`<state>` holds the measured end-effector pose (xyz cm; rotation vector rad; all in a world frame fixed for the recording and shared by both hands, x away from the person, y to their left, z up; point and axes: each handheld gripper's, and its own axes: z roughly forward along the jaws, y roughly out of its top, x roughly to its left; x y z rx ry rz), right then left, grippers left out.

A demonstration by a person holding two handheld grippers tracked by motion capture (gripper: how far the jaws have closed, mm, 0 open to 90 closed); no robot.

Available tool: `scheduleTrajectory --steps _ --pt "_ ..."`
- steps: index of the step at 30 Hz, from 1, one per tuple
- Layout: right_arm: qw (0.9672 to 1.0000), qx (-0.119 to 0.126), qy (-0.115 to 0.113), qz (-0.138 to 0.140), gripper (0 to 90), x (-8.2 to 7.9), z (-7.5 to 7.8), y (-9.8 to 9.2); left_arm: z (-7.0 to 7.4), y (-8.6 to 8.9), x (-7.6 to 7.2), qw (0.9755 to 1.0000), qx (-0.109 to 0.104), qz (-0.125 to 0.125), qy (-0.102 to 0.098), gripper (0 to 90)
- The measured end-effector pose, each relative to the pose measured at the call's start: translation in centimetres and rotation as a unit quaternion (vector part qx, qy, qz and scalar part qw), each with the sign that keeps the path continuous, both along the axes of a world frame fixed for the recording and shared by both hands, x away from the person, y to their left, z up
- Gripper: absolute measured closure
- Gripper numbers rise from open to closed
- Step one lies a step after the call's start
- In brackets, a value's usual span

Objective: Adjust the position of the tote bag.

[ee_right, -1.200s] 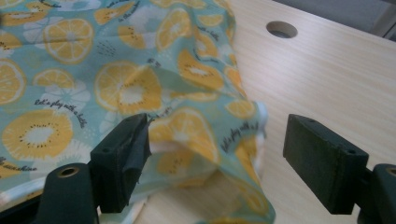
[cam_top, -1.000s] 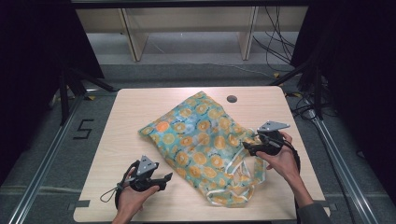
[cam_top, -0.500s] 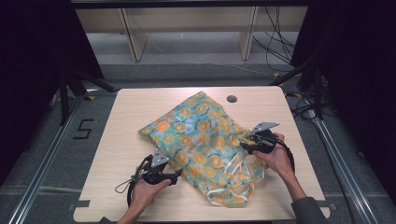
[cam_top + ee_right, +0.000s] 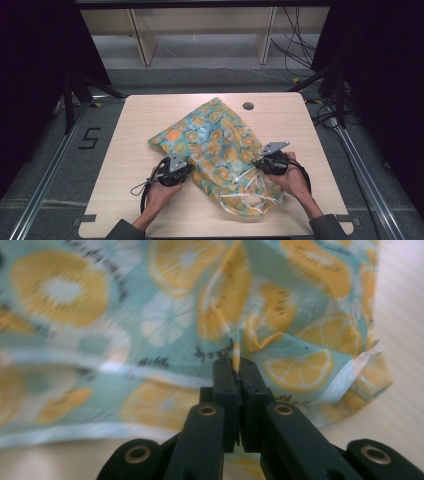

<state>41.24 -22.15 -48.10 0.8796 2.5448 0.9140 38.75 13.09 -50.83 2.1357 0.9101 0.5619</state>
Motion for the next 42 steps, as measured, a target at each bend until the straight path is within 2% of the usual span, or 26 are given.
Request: scheduleTrajectory --steps 2,5,7,8,10,11,12,13,15,16,18,20,21,22,23,26,27,28,29,31,32,33,35,37,40,42 --pt "1.0 0.001 0.003 0.007 89.8 -0.9 0.1 0.3 -0.1 0.4 1.6 1.0 0.002 0.007 -0.001 86.7" --pt "0.9998 0.002 0.004 0.017 90.0 -1.8 0.1 0.6 -0.1 0.4 2.6 0.9999 0.001 0.013 0.009 88.6" --pt "0.9996 -0.001 0.01 0.026 90.0 -2.3 -0.1 1.2 0.0 0.2 3.3 0.9997 0.015 0.017 -0.002 88.8" --pt "0.9989 -0.006 0.018 0.043 90.0 -3.1 -0.5 2.1 -0.1 0.1 3.7 0.9997 0.004 0.026 0.0 89.0" --pt "0.9981 -0.005 0.027 0.056 90.0 -4.0 -0.6 3.1 0.2 0.4 4.4 0.9996 0.021 0.02 0.003 89.2" --pt "0.9981 -0.005 0.027 0.056 90.0 -4.0 -0.6 3.1 0.2 0.5 4.7 0.9994 0.015 0.031 0.008 89.2" --pt "0.9961 -0.011 0.029 0.082 90.0 -5.1 -0.6 4.4 0.3 1.0 5.6 0.9995 0.01 0.028 0.014 89.2" --pt "0.9952 -0.004 0.03 0.093 90.0 -5.4 -0.6 4.8 0.3 1.0 5.6 0.9995 0.01 0.028 0.014 89.3" --pt "0.9947 -0.005 0.034 0.096 90.0 -5.8 -0.7 5.3 0.5 1.4 6.3 0.9992 -0.011 0.032 0.021 89.3" --pt "0.9916 -0.005 0.035 0.124 90.0 -6.5 -0.8 6.2 0.6 1.5 6.8 0.9995 -0.005 0.023 0.023 89.3" --pt "0.9922 -0.006 0.045 0.116 90.0 -7.0 -0.8 6.6 0.6 1.7 7.8 0.9995 0.0 0.019 0.023 89.4" --pt "0.9886 0.006 0.041 0.145 90.0 -7.3 -0.9 7.5 0.4 1.7 8.6 0.9992 -0.019 0.022 0.029 89.3" --pt "0.988 0.006 0.044 0.148 90.0 -7.5 -0.8 7.8 0.4 1.9 8.8 0.9991 -0.018 0.02 0.031 89.3" --pt "0.9876 0.006 0.045 0.15 90.0 -7.6 -0.9 8.0 0.4 1.8 8.8 0.9986 -0.029 0.03 0.032 89.0" --pt "0.9872 0.006 0.042 0.154 90.0 -7.7 -0.9 8.1 0.5 2.1 8.8 0.9988 -0.026 0.024 0.034 87.9" --pt "0.9879 0.006 0.043 0.149 90.0 -7.7 -0.7 8.0 1.2 3.3 8.3 0.9983 -0.021 0.028 0.047 79.0" --pt "0.9879 0.012 0.04 0.149 90.0 -7.6 -0.7 7.8 1.4 3.6 8.0 0.9974 -0.037 0.037 0.049 73.8" --pt "0.9881 0.018 0.039 0.148 89.8 -7.5 -0.6 7.6 1.8 4.0 7.6 0.9977 -0.032 0.031 0.052 70.9" --pt "0.9883 0.025 0.039 0.145 88.4 -7.4 -0.5 7.3 2.2 4.5 7.3 0.9983 -0.015 0.021 0.052 65.0" --pt "0.988 0.026 0.042 0.146 87.8 -7.3 -0.3 7.0 3.4 5.3 5.9 0.9988 -0.007 0.024 0.043 62.2" --pt "0.9886 0.03 0.037 0.143 87.3 -7.2 -0.1 6.8 3.8 5.4 5.2 0.9986 -0.023 0.032 0.035 60.5" --pt "0.9892 0.032 0.033 0.139 87.3 -7.2 0.0 6.7 4.2 5.6 4.7 0.9987 -0.026 0.029 0.032 59.0" --pt "0.9888 0.034 0.029 0.142 86.7 -7.2 0.4 6.4 5.4 6.0 3.1 0.9987 -0.043 0.016 0.021 57.4" --pt "0.9895 0.041 0.021 0.137 84.6 -7.2 0.6 6.2 6.2 5.9 1.6 0.9989 -0.044 0.001 0.019 55.4" --pt "0.9905 0.046 0.021 0.128 78.8 -7.2 1.0 5.9 6.5 5.4 -0.7 0.9972 -0.063 -0.03 0.028 50.9" --pt "0.9913 0.052 0.016 0.119 74.7 -7.2 1.4 5.7 6.4 5.3 -1.8 0.997 -0.06 -0.042 0.026 47.1"
